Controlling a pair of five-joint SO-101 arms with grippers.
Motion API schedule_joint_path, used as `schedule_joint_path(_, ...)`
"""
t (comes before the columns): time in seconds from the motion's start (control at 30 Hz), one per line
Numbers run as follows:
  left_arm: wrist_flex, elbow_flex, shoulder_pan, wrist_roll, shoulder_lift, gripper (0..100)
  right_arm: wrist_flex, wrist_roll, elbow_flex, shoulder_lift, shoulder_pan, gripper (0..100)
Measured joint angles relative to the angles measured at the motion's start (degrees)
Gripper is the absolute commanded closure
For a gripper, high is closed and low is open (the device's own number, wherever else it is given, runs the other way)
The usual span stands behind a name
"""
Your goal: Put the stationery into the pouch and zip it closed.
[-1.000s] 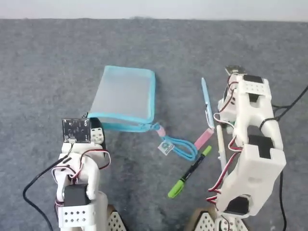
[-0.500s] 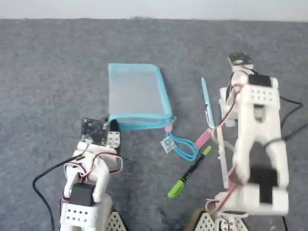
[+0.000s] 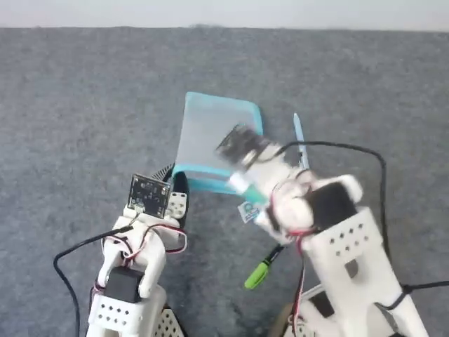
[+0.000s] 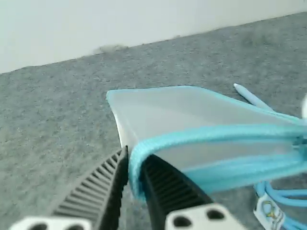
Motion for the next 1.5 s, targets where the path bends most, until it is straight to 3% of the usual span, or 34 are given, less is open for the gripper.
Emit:
schedule_joint_path(0.13, 0.0, 0.0, 0.0, 0.0, 0.0, 99, 2.6, 0.4, 0.0, 1.2, -6.5, 99.1)
schedule_joint_path(0.3, 0.0, 0.0, 0.0, 0.0, 0.0, 99, 3.0, -1.3, -0.5, 9.4, -7.7, 99.1)
schedule_joint_path(0.57, 0.0, 0.0, 0.0, 0.0, 0.0, 99, 2.8, -7.1, -14.8, 27.3, -0.9, 99.1)
schedule_joint_path(0.83, 0.0, 0.0, 0.4, 0.1, 0.0, 99, 2.9, -10.7, -23.9, 35.3, 0.1, 99.1)
schedule_joint_path(1.2, 2.6, 0.0, 7.2, -2.5, 0.0, 99, 5.5, -17.8, -43.7, 52.0, 4.1, 98.7)
schedule_joint_path(1.27, 2.6, 0.0, 7.2, -2.5, 0.0, 99, 5.6, -19.1, -46.3, 53.3, 4.2, 95.5)
schedule_joint_path(1.5, 2.6, 0.0, 7.4, -2.5, 0.0, 99, 5.6, -20.0, -47.7, 53.6, 4.0, 70.1)
